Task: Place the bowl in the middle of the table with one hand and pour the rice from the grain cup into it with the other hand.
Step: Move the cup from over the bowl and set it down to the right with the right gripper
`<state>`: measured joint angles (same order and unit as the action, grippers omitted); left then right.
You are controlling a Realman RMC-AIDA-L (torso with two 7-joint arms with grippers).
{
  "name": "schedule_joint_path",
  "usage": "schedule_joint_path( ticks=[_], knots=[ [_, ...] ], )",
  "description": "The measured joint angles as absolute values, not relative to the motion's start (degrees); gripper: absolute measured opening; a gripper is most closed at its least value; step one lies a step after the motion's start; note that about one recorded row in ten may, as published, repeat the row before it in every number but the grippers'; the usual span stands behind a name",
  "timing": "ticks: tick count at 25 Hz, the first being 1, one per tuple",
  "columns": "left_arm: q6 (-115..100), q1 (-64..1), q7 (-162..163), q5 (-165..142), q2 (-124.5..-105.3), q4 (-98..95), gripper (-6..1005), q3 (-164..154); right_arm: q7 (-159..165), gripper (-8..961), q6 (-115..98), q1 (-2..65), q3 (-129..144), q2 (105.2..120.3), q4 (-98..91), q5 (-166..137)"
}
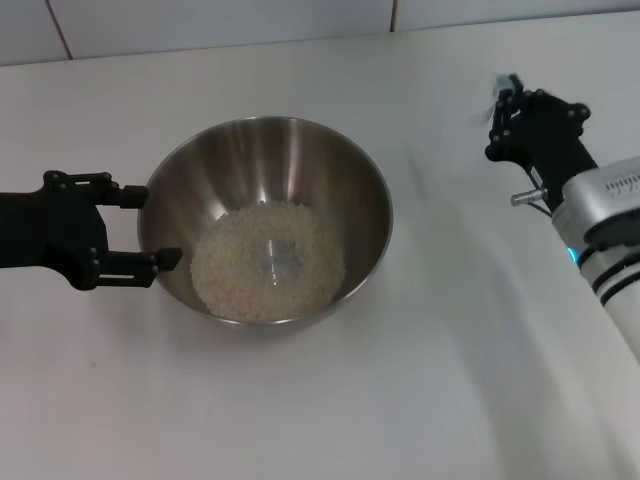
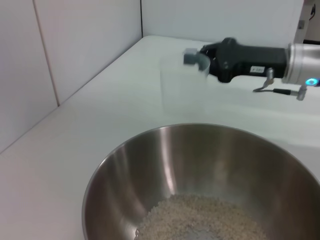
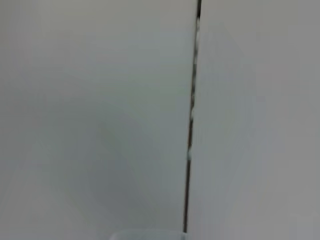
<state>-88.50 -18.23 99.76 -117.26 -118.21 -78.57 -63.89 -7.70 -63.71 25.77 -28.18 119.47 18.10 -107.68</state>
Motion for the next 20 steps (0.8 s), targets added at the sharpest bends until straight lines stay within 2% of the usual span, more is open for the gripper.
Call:
schedule_joint_path(
  ticks=[10, 20],
  knots=[
    [-88.5, -18.55, 99.67, -117.24, -118.31, -78.15, 805, -63.97, -3.4, 30, -57.56, 29.69, -19.84, 119.38, 14.64, -107.87],
    [-88.38, -18.54, 99.38, -117.23, -118.29, -77.85, 805, -63.98, -3.26, 31, -55.08, 27.07, -19.55, 119.6, 14.89, -107.87]
  ],
)
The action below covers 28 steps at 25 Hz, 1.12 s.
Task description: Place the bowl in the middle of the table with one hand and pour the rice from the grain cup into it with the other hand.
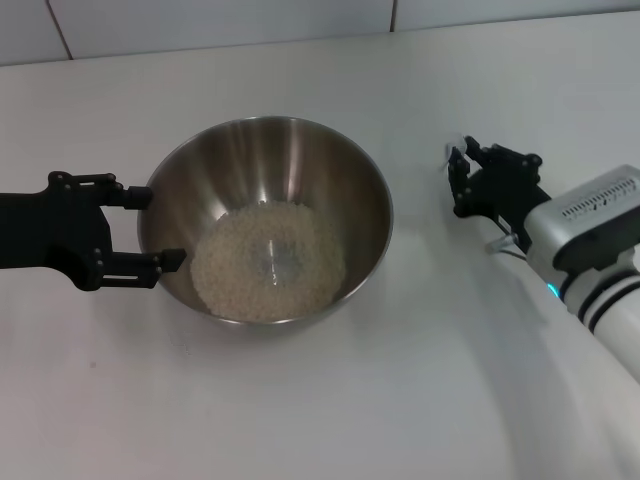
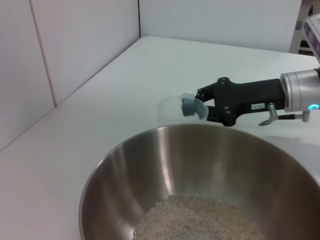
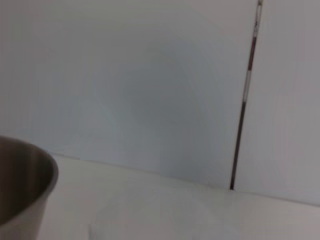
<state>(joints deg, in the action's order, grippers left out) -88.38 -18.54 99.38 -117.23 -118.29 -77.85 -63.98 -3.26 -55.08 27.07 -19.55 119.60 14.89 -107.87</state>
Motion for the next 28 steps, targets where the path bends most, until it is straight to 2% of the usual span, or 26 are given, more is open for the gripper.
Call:
schedule_joint_path(
  ticks=[3, 6, 9, 11, 12, 15, 16, 17, 20, 23, 25, 27, 28],
  knots=[
    [-88.34, -18.52, 99.35, -117.23, -118.3, -77.8, 805, -63.98, -3.25, 32, -55.61, 25.39, -19.63, 119.62, 15.3, -107.67],
    [-88.25, -18.57, 99.37, -117.24, -118.3, -77.76, 805, -63.98, -3.23, 223, -57.68, 22.23, -19.71, 119.55, 16.64, -107.61],
    [-88.26, -18.6, 99.41, -117.25, -118.3, -77.71, 805, -63.97, -3.21, 351, -58.96, 20.35, -19.94, 119.52, 17.05, -107.56],
    [-88.43, -18.65, 99.52, -117.36, -118.3, -77.67, 805, -63.92, -1.3, 437, -64.23, 15.49, -23.32, 119.39, 18.12, -107.03],
    [-88.43, -18.65, 99.52, -117.36, -118.3, -77.67, 805, -63.92, -1.3, 482, -64.23, 15.49, -23.32, 119.39, 18.12, -107.03],
    [-88.44, -18.54, 99.51, -117.47, -118.3, -77.68, 805, -63.75, 7.01, 616, -77.52, 10.14, -28.8, 119.45, 17.5, -106.89],
    [-88.36, -18.38, 99.34, -117.5, -118.3, -77.68, 805, -63.72, 16.1, 661, -88.3, 9.14, -31.43, 119.16, 15.46, -106.92],
    [-88.36, -18.38, 99.34, -117.5, -118.3, -77.68, 805, -63.72, 16.1, 679, -88.3, 9.14, -31.43, 119.16, 15.46, -106.92],
    [-88.02, -18.28, 99.15, -117.52, -118.29, -77.52, 805, -63.8, 32.41, 734, -100.63, 13.58, -30.77, 117.65, 6.62, -110.07],
    [-87.97, -18.35, 99.06, -117.56, -118.27, -77.18, 805, -63.84, 45.74, 770, -107.49, 23.3, -23.09, 115.02, -7.59, -119.22],
    [-87.96, -18.49, 98.98, -117.55, -118.29, -77.11, 805, -63.87, 51.81, 769, -108.52, 29.44, -14.78, 114.06, -15.89, -124.26],
    [-87.96, -18.64, 98.96, -117.57, -118.3, -77.1, 805, -63.89, 56.56, 769, -107.53, 34.06, -5.8, 114.7, -23.83, -127.15],
    [-87.96, -18.64, 98.96, -117.57, -118.3, -77.1, 805, -63.89, 58.56, 768, -106.38, 35.53, -1.02, 115.92, -28.24, -127.78]
  ],
)
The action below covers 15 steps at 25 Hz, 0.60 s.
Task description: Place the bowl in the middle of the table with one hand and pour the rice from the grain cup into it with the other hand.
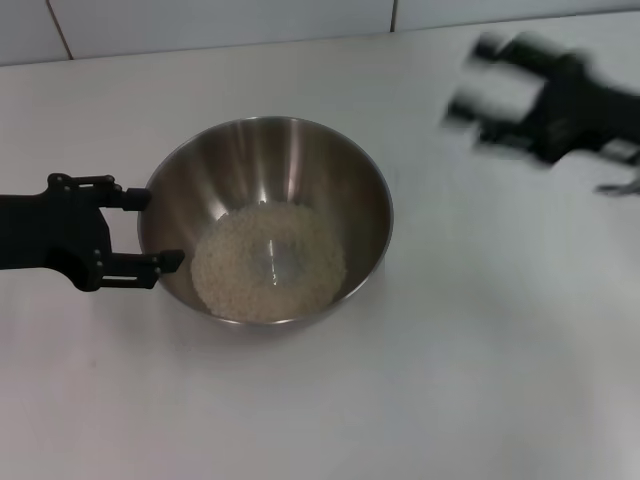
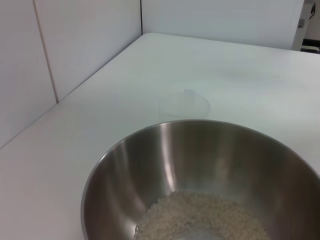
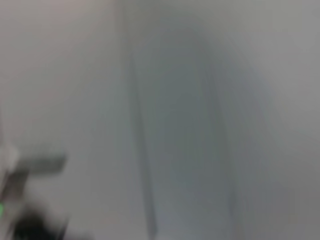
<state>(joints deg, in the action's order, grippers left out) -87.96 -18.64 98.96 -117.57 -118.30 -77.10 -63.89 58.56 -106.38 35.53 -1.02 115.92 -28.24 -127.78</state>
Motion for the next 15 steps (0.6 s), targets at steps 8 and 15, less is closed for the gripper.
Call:
schedule_joint_path(
  ticks=[8, 15],
  knots=[
    [-87.89, -18.89, 98.96, -117.84, -118.3, -77.08, 805, -63.98, 74.62, 766, -94.12, 34.71, 38.47, 119.89, -50.61, -124.19],
    [-87.91, -18.71, 99.0, -117.88, -118.24, -77.08, 805, -63.97, 81.76, 766, -86.29, 29.03, 56.0, 119.88, -61.3, -118.86]
  ],
)
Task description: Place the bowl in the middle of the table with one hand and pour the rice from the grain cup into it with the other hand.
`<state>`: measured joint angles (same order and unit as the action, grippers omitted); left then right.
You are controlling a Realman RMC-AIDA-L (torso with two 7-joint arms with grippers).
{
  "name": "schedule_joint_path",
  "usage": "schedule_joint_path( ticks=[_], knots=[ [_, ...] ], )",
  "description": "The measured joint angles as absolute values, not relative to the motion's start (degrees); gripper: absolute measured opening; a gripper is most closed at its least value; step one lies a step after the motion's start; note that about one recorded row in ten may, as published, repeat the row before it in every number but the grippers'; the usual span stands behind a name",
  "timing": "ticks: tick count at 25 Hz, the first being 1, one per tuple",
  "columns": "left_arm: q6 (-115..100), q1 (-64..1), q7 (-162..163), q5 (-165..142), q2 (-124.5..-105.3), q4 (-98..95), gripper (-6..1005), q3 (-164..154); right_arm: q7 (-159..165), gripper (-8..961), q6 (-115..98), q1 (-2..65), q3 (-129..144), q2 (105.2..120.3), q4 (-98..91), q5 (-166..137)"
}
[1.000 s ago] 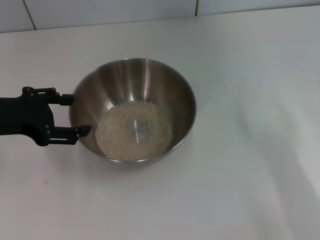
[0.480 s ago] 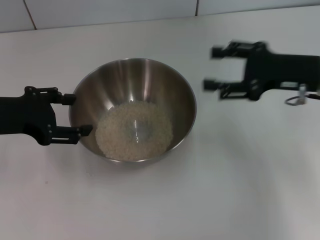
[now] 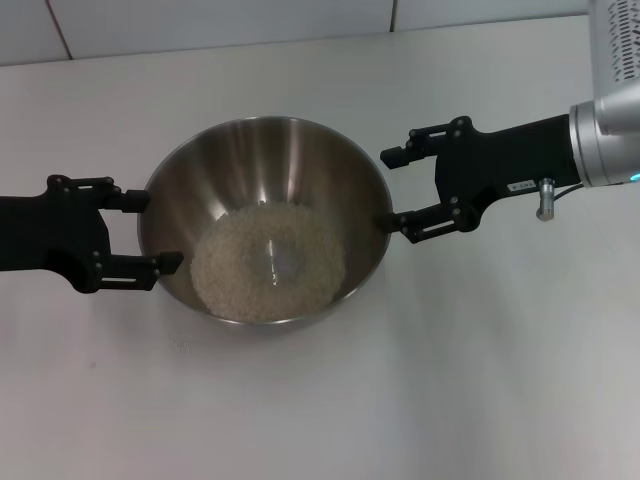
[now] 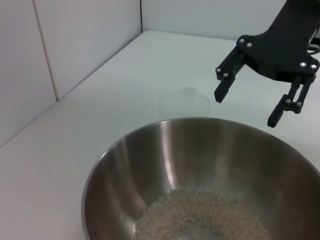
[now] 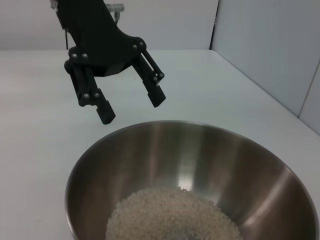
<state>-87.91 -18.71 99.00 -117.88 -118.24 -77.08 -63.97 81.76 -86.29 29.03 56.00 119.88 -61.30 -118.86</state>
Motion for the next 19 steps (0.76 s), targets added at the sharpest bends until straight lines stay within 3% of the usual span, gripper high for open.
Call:
schedule_joint_path(
  ticks=[19],
  knots=[
    [-87.97, -18.9, 99.13, -117.85, -118.21, -77.08, 805, -63.97, 82.46, 766, -84.22, 28.02, 58.27, 119.88, -61.7, -117.59]
  ],
)
